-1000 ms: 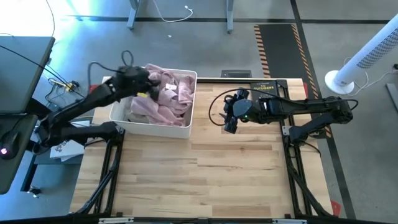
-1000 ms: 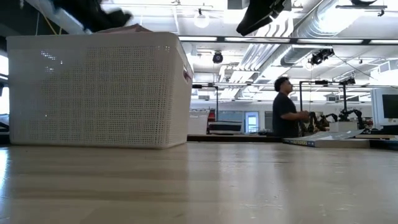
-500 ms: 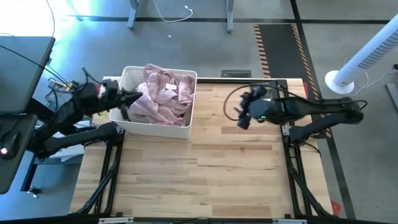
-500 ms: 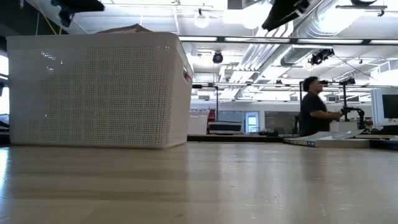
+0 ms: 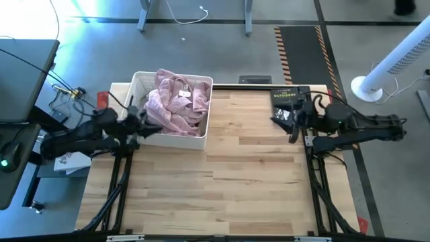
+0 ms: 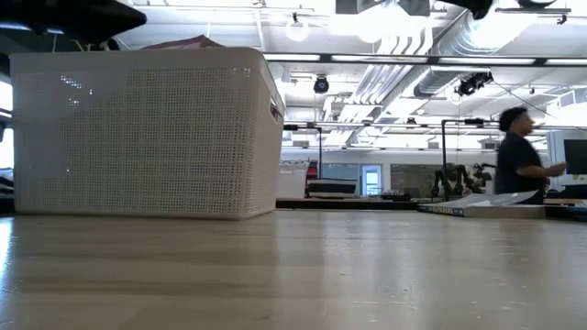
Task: Sort clothes
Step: Adjust the laundry bin
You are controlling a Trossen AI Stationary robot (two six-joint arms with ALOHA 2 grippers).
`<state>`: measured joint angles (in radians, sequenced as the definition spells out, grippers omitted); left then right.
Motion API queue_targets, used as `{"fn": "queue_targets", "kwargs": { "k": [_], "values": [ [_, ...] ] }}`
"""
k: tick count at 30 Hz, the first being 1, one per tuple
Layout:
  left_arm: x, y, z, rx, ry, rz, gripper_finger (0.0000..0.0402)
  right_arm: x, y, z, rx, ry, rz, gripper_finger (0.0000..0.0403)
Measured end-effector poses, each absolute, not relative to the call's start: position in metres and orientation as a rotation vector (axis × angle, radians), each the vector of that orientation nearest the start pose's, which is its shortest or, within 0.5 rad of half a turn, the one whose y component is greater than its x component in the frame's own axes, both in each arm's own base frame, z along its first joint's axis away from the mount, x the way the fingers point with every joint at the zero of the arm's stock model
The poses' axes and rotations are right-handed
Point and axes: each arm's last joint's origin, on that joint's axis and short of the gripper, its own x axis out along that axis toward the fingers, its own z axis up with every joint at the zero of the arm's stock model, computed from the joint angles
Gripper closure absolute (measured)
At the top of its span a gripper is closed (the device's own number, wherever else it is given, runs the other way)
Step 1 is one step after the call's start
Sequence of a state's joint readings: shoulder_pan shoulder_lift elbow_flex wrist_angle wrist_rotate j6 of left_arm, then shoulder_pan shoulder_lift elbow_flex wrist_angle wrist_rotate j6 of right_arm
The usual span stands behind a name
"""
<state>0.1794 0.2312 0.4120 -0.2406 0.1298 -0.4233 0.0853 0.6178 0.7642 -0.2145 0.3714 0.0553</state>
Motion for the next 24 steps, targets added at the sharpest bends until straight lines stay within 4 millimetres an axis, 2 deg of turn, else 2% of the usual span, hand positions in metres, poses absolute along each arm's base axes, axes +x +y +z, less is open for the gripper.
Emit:
{"fn": "queue_targets", "kwargs": {
  "k": [4,9,13,18,20,24],
  "values": [
    [0.105,0.001,0.257,-0.419,0.066,-0.025,0.0401,0.127,0.000,0.341,0.060,0.049,-0.291,0.0142],
    [0.123,-0.015,0.272,-0.328,0.110,-0.024,0.0401,0.129,0.000,0.339,0.062,0.057,-0.291,0.0142],
    [0.144,-0.033,0.274,-0.248,0.260,-0.014,0.0401,0.130,0.000,0.339,0.060,0.063,-0.291,0.0142],
    [0.166,-0.052,0.263,-0.117,0.505,0.186,0.0401,0.130,0.001,0.338,0.053,0.066,-0.292,0.0142],
    [0.172,-0.055,0.254,-0.044,0.587,0.289,0.0401,0.130,0.001,0.338,0.053,0.065,-0.292,0.0142],
    [0.179,-0.051,0.247,0.056,0.628,0.467,0.0401,0.130,0.001,0.340,0.047,0.055,-0.291,0.0142]
  ]
}}
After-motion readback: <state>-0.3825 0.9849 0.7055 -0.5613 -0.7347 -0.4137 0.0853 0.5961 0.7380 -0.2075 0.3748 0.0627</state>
